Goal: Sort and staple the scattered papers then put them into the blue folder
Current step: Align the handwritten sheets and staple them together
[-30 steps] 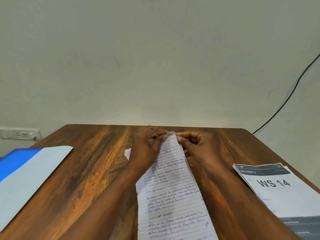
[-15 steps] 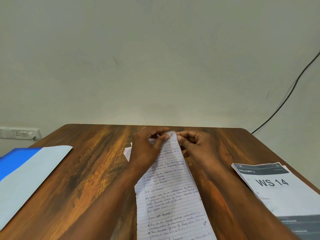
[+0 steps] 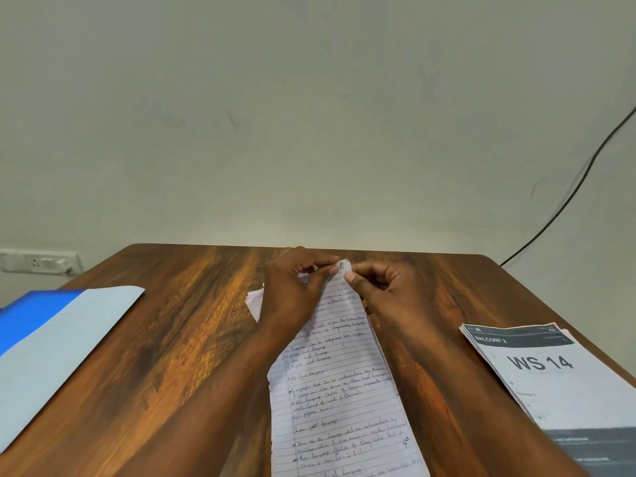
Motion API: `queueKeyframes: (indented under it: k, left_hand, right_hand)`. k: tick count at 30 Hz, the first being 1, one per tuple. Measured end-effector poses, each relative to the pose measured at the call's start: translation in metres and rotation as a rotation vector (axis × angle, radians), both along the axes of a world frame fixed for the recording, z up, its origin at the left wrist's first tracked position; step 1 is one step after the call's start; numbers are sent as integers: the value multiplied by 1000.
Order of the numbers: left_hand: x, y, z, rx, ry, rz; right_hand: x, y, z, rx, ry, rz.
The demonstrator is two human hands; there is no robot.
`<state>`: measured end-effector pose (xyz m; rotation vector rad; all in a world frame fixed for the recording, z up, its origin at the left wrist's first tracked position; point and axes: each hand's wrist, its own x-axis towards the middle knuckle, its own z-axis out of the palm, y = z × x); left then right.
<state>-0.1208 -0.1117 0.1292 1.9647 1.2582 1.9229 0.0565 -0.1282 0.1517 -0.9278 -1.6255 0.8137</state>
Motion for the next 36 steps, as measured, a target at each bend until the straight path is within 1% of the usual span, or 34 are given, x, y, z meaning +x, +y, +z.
queueKeyframes:
  k: [3, 7, 13, 14, 16, 18, 19, 20, 22, 24, 26, 27, 29, 31, 36]
  left_hand:
    - [-1, 1, -1, 4, -4, -26]
    - [-3, 4, -1, 10, -1, -51]
    - [-6, 4, 1, 1, 48, -5]
    - [-7, 2, 2, 10, 61, 31]
    - [-14, -2, -1, 10, 96, 205]
    - [-25, -3, -14, -80, 76, 418]
    - [-29, -5, -22, -161, 10, 460]
    - [-34, -7, -31, -245, -91, 442]
    - [-37, -14, -48, -398, -336, 272]
    - [-38, -23, -62, -578, -550, 23]
    - [-39, -29, -74, -745, -696, -257]
    - [-38, -33, -77, -799, -724, -380]
    - [-33, -40, -77, -851, -717, -503]
    - [-31, -40, -80, -843, -695, -528]
    - [-32, -34, -80, -773, -677, -446]
  right_hand:
    - [-1, 0, 0, 23, -23, -35]
    - [-2, -1, 0, 16, 1, -48]
    - [-3, 3, 0, -7, 2, -81]
    - [-3, 5, 0, -8, 10, -82]
    - [-2, 10, -2, -15, 36, -88]
    - [1, 15, -3, -58, 84, -89]
    - [3, 18, -4, -92, 119, -66]
    - [5, 19, -5, -122, 157, -31]
    - [11, 23, -6, -167, 212, 25]
    - [14, 26, -7, -194, 246, 38]
    - [14, 30, -9, -227, 286, 31]
    - [14, 32, -10, -240, 304, 22]
    - [15, 36, -14, -258, 337, 15]
    - [16, 39, -16, -276, 362, 13]
    - [20, 45, -25, -293, 396, -2]
